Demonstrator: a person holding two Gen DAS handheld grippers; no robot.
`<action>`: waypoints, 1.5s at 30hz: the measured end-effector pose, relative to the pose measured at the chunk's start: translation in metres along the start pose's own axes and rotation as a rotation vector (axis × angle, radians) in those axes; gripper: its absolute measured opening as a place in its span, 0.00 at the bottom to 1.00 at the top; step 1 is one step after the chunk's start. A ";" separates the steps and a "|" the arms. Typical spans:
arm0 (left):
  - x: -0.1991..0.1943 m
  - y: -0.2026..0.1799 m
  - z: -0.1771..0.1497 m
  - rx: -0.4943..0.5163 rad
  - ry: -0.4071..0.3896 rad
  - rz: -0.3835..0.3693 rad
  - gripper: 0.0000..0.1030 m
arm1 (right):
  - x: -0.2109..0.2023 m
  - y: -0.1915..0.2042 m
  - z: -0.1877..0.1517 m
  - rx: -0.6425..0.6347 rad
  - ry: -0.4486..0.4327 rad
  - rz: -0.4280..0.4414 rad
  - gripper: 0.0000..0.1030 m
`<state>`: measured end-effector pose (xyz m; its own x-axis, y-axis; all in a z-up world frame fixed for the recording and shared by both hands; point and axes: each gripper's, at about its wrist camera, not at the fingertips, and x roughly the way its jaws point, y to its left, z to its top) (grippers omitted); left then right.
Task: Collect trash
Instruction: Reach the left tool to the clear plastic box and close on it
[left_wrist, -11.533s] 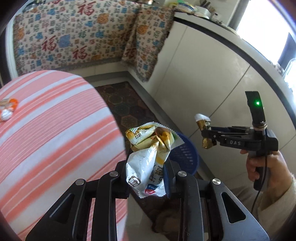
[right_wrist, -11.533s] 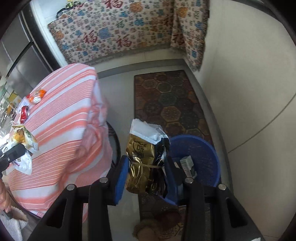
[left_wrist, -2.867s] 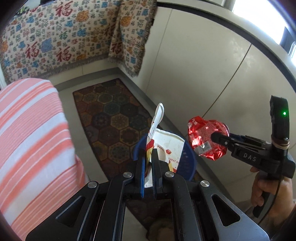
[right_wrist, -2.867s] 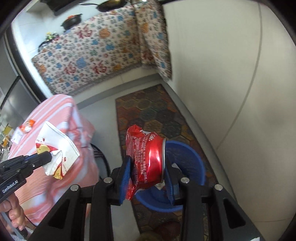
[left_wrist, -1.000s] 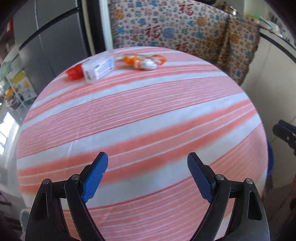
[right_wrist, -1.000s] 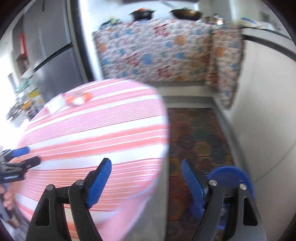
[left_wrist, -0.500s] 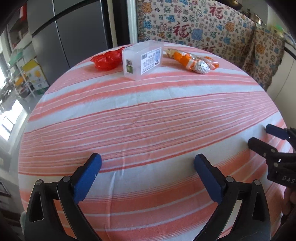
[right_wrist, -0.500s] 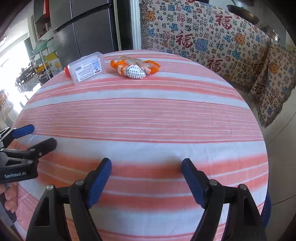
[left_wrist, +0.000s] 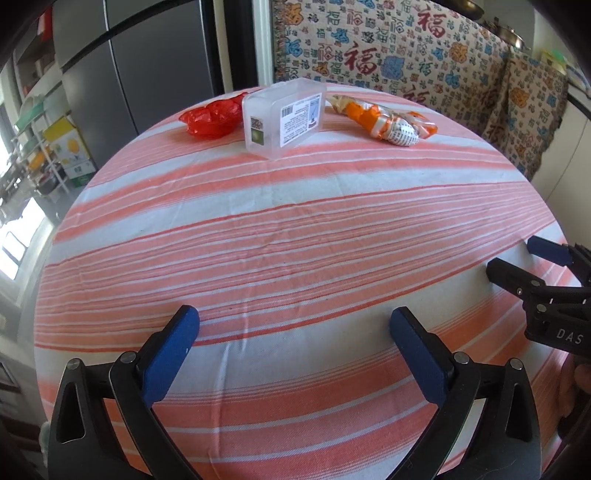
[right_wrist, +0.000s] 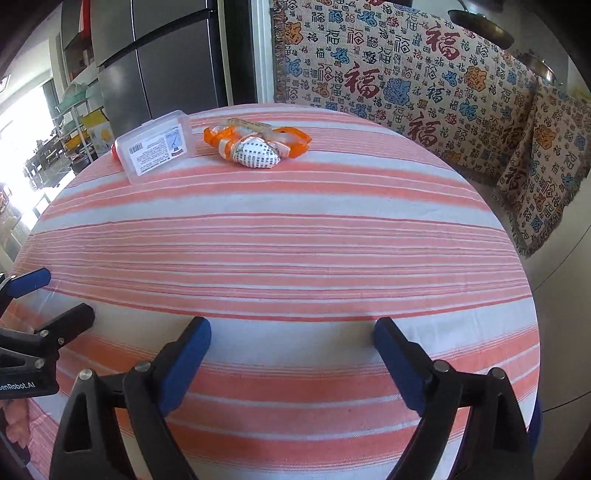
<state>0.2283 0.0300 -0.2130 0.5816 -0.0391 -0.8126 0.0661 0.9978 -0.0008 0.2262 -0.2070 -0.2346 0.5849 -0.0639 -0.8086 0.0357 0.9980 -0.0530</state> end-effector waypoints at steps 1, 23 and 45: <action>-0.002 0.001 0.003 -0.001 0.014 -0.002 0.98 | 0.000 0.000 0.000 0.000 0.000 0.000 0.89; 0.037 0.008 0.134 0.064 -0.018 -0.119 0.36 | -0.001 0.000 -0.002 0.002 -0.002 -0.001 0.90; -0.007 0.067 0.052 -0.118 -0.057 -0.255 0.97 | -0.001 0.000 -0.002 0.004 -0.004 -0.004 0.90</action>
<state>0.2713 0.0944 -0.1769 0.6034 -0.2888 -0.7433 0.1228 0.9546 -0.2713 0.2239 -0.2072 -0.2353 0.5879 -0.0675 -0.8061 0.0414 0.9977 -0.0533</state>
